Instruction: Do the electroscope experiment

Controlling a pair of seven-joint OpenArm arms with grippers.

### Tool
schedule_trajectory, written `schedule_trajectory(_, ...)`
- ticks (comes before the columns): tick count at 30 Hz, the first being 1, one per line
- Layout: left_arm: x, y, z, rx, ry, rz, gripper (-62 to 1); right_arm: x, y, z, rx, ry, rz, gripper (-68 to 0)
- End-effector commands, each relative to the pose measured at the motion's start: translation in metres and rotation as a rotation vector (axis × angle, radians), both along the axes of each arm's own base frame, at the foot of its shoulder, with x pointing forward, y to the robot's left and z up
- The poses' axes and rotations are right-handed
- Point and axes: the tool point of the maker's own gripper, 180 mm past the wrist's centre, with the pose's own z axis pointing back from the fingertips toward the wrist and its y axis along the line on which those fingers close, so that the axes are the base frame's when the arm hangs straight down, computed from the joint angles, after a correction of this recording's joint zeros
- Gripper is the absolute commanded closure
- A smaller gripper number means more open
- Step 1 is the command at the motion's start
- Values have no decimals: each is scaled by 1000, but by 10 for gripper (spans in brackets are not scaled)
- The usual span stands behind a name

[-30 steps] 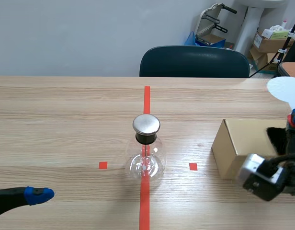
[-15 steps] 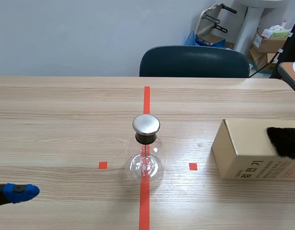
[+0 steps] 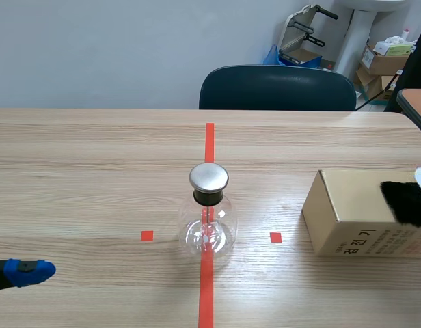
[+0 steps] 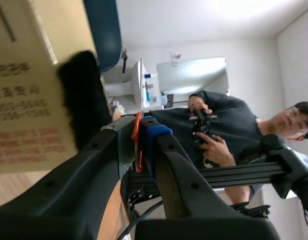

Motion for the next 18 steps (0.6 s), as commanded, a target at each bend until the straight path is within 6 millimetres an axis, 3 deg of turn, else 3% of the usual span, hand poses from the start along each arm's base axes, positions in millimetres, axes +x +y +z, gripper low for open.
schedule_trajectory(1,1,-3,9,-36,-16,2,-523,6,-7,12,-65,-57,-10,-20)
schedule_trajectory(18,3,-2,15,-56,-48,20,-523,0,-17,-36,-153,107,-78,-19)
